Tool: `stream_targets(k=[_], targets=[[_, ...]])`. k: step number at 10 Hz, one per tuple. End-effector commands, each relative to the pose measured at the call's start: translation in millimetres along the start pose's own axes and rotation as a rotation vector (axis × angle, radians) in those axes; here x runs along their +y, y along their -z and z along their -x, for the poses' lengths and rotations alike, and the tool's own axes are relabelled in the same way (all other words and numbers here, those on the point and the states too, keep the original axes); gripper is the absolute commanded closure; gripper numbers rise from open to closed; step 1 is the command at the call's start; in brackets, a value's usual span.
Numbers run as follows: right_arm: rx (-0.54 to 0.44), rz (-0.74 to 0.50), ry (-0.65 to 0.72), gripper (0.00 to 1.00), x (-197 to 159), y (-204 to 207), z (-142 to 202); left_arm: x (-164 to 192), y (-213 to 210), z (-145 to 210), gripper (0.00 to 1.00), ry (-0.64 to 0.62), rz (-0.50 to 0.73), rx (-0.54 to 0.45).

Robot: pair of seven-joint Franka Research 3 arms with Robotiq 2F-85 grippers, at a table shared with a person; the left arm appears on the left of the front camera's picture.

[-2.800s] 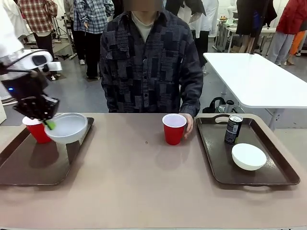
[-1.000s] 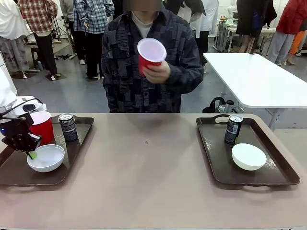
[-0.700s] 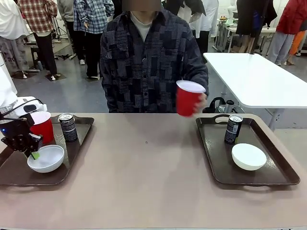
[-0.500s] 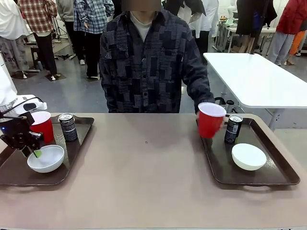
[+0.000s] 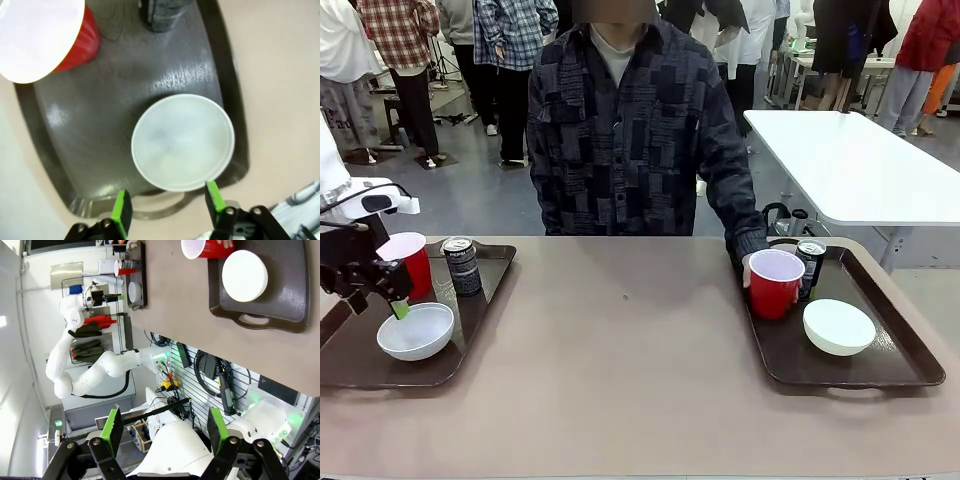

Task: Prepare tableware on both trays.
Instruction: Pick up a Picnic Bowl from the table and place it on a Handle tray.

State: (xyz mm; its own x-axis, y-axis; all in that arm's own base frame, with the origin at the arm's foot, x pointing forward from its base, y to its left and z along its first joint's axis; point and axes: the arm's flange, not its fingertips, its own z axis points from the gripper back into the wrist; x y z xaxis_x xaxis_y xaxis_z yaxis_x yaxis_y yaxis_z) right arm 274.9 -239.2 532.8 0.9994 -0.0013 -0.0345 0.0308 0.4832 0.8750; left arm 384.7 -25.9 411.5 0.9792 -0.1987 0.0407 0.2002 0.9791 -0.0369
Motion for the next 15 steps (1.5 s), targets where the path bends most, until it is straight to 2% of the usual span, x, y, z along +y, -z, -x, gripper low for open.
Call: stream_targets(k=[1, 2, 8, 15], targets=[[0.002, -0.006, -0.002, 0.11, 1, 1, 1, -5, -21, 1, 0.07, 0.039, -0.041, 0.008], [0.002, -0.006, -0.002, 0.11, 1, 1, 1, -8, -29, 2, 0.00, 0.041, -0.046, 0.005], [0.002, -0.006, -0.002, 0.11, 1, 1, 1, -19, -76, 13, 0.00, 0.071, -0.062, -0.053], [0.002, -0.006, -0.002, 0.11, 1, 1, 1, -19, -73, 11, 0.00, 0.057, -0.035, -0.055]])
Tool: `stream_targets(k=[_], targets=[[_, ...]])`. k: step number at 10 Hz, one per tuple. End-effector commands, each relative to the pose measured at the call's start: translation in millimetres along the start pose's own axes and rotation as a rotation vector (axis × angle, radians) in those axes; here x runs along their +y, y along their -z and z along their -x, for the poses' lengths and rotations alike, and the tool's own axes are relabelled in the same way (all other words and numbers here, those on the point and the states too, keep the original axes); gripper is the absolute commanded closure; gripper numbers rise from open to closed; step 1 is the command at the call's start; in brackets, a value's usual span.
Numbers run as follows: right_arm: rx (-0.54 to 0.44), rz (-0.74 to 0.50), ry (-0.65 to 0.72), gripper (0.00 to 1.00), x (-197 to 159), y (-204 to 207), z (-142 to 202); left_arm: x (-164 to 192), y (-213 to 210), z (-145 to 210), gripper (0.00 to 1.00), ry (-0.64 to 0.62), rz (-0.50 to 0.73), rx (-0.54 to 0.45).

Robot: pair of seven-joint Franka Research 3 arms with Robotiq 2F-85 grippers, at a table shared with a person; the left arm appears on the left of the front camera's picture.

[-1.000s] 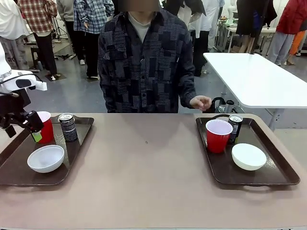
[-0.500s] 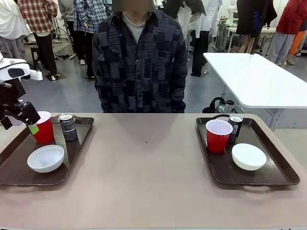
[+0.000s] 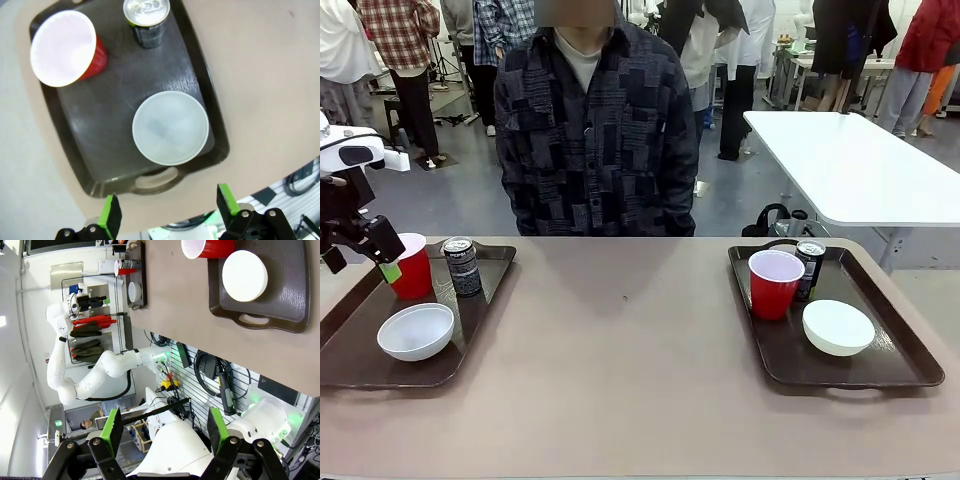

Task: Prepare tableware on both trays.
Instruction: Pick up a Picnic Bowl from the table and place it on a Handle tray.

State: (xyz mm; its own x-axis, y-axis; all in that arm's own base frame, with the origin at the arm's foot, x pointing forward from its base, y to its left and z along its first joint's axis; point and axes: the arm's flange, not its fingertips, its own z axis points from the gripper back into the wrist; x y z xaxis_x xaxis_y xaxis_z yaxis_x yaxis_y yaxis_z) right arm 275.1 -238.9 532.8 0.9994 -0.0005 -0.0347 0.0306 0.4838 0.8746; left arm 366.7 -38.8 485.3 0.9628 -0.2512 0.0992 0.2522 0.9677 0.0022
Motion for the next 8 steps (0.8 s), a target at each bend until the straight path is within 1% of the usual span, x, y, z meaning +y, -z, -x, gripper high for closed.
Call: stream_targets(k=[1, 5, 6, 7, 8], targets=[[0.001, -0.007, -0.001, 0.11, 1, 1, 1, 0, 1, -1, 0.00, 0.001, 0.000, 0.003], [0.001, -0.007, -0.001, 0.11, 1, 1, 1, 0, 0, 0, 0.00, 0.000, 0.000, 0.000], [0.001, -0.007, -0.001, 0.11, 1, 1, 1, 17, -5, -14, 0.00, -0.116, 0.198, 0.056], [0.001, -0.007, -0.001, 0.11, 1, 1, 1, 38, -13, -23, 0.00, -0.193, 0.343, 0.119], [0.001, -0.007, -0.001, 0.11, 1, 1, 1, 68, -23, -26, 0.00, -0.266, 0.481, 0.160]])
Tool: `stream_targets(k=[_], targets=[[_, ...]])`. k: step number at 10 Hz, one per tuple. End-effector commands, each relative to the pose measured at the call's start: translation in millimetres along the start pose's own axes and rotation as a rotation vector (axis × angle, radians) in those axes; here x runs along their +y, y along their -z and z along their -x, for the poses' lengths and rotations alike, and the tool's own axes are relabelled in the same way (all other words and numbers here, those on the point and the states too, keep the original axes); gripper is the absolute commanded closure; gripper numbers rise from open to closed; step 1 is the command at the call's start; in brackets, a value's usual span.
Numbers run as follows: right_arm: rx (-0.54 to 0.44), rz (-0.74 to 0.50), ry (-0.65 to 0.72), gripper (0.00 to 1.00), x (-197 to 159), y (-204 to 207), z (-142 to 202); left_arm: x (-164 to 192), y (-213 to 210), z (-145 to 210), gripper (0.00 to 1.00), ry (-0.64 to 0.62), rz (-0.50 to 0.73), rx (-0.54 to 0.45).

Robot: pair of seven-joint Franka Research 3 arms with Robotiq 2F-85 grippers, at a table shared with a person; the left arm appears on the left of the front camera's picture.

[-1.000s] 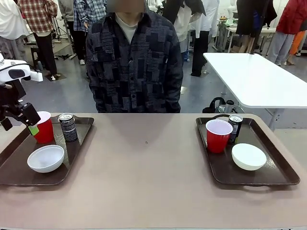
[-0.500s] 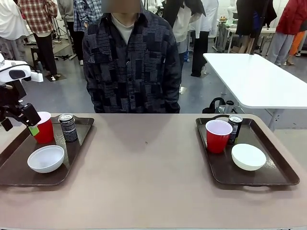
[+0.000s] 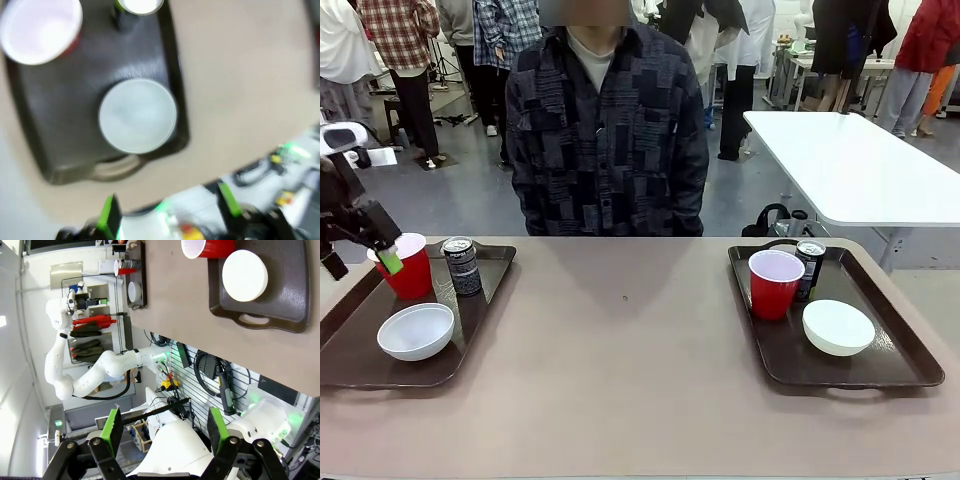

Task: Prepare tableware on both trays.
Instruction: Pick up a Picnic Bowl from the table and place it on a Handle tray.

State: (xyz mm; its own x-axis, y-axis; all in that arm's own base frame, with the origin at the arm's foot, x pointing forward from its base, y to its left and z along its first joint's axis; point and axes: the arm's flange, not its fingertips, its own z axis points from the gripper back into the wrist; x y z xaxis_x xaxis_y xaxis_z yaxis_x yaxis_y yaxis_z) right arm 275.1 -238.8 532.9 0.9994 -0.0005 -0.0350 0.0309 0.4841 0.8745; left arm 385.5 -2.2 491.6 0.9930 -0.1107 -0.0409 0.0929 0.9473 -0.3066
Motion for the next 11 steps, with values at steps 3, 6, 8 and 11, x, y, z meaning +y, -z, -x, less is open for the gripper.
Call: stream_targets(k=[3, 6, 8, 11], targets=[[0.001, -0.007, -0.002, 0.11, 1, 1, 1, 86, -88, -20, 0.00, -0.200, 0.537, 0.114], [0.001, -0.007, -0.002, 0.11, 1, 1, 1, 129, -117, -5, 0.00, -0.229, 0.664, 0.066], [0.001, -0.007, -0.002, 0.11, 1, 1, 1, 151, -125, 14, 0.00, -0.100, 0.782, 0.026], [0.001, -0.007, -0.002, 0.11, 1, 1, 1, 174, -123, 39, 0.00, -0.047, 0.819, -0.033]])
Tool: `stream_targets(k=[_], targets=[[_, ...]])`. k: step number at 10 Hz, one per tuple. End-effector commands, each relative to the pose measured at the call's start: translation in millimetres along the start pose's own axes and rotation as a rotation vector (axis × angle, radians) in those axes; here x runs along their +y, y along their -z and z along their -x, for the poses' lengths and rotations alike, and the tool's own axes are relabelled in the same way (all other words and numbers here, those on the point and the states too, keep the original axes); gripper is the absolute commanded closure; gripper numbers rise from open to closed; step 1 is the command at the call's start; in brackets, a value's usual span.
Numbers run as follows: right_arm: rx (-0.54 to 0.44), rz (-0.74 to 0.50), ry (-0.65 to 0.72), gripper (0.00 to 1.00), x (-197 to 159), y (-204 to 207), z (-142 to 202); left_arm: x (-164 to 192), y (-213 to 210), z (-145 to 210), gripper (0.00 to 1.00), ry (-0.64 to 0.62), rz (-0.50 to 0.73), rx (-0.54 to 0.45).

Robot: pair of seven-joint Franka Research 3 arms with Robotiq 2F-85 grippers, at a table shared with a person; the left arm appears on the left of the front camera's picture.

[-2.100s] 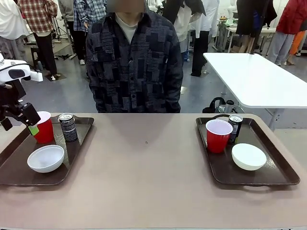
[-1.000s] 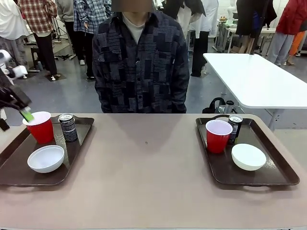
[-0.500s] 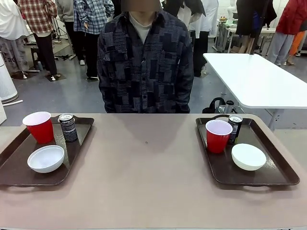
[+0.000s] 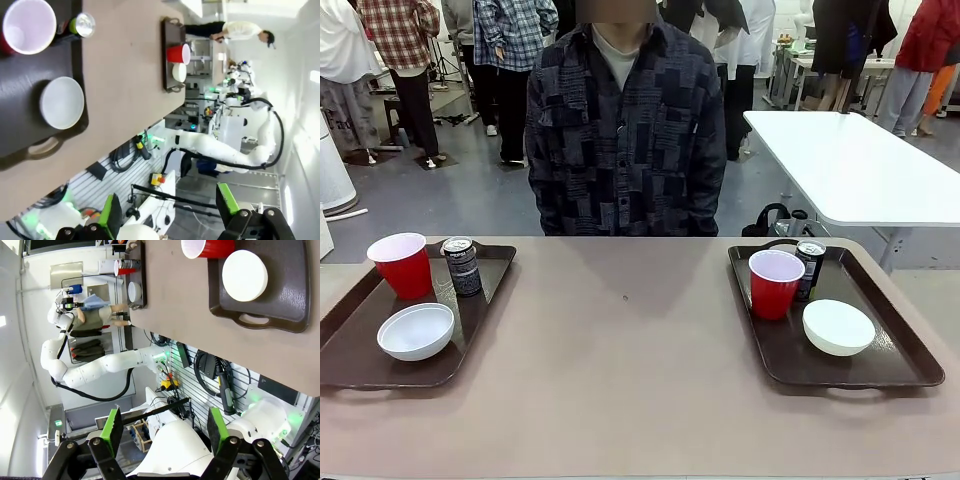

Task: Prepare tableware on both trays.
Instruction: Pick up a Picnic Bowl from the table and place it on a Handle tray.

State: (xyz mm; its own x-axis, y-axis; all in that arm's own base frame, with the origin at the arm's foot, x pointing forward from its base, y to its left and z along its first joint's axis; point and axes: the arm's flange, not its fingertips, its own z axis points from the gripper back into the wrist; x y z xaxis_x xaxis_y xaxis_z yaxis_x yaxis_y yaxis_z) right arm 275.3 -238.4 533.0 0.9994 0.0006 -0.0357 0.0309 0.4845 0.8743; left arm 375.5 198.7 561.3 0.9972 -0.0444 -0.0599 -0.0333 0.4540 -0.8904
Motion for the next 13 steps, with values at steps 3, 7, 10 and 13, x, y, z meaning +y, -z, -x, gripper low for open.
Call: stream_targets(k=[3, 7, 10, 13], targets=[[-0.001, -0.008, -0.002, 0.11, 0, 1, 1, 18, 4, -1, 0.00, 0.099, -0.134, -0.009], [-0.001, -0.008, -0.002, 0.11, 0, 1, 1, 30, 24, -2, 0.00, 0.176, -0.293, -0.032], [-0.001, -0.008, -0.002, 0.11, 0, 1, 1, 30, 17, -11, 0.00, 0.149, -0.277, -0.025], [-0.001, -0.008, -0.002, 0.11, 0, 1, 1, 30, 17, -11, 0.00, 0.149, -0.277, -0.025]])
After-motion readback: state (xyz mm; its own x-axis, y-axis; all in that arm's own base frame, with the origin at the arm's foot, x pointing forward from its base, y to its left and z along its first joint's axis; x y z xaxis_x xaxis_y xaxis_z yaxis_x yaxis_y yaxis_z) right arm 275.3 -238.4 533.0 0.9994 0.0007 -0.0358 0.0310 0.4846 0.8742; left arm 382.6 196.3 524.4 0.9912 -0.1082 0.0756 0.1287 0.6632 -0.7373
